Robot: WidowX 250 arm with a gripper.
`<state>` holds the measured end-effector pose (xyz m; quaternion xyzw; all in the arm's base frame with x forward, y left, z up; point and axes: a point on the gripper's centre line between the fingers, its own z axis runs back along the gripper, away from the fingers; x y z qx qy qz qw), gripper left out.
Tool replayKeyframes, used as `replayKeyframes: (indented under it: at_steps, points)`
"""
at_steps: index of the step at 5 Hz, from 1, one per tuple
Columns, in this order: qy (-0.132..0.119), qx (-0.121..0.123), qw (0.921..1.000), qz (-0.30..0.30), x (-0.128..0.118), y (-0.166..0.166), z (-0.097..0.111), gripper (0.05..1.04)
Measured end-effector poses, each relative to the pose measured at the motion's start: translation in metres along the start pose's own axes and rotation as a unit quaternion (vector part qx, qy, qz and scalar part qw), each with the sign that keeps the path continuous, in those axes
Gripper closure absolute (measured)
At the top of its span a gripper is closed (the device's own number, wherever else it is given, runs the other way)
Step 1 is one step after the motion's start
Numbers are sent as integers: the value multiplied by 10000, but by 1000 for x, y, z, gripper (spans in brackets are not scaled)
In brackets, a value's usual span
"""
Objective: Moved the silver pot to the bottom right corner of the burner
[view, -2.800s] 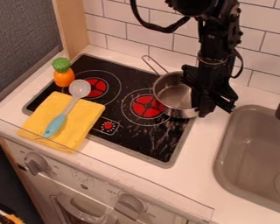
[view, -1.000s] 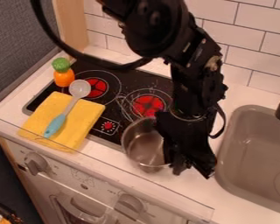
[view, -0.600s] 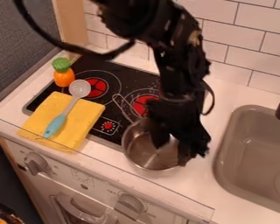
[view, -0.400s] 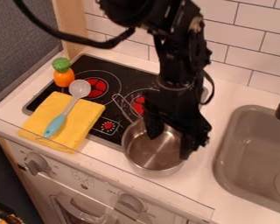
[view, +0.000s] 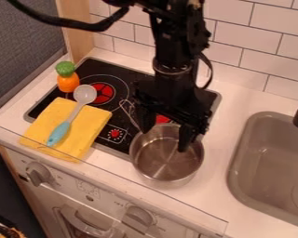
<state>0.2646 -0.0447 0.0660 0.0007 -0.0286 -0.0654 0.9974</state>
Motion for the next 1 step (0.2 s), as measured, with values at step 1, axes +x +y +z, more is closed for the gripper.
replayKeyframes:
  at_steps: [1]
  points:
    - [-75, -51, 9998, 157, 3, 14, 0, 83]
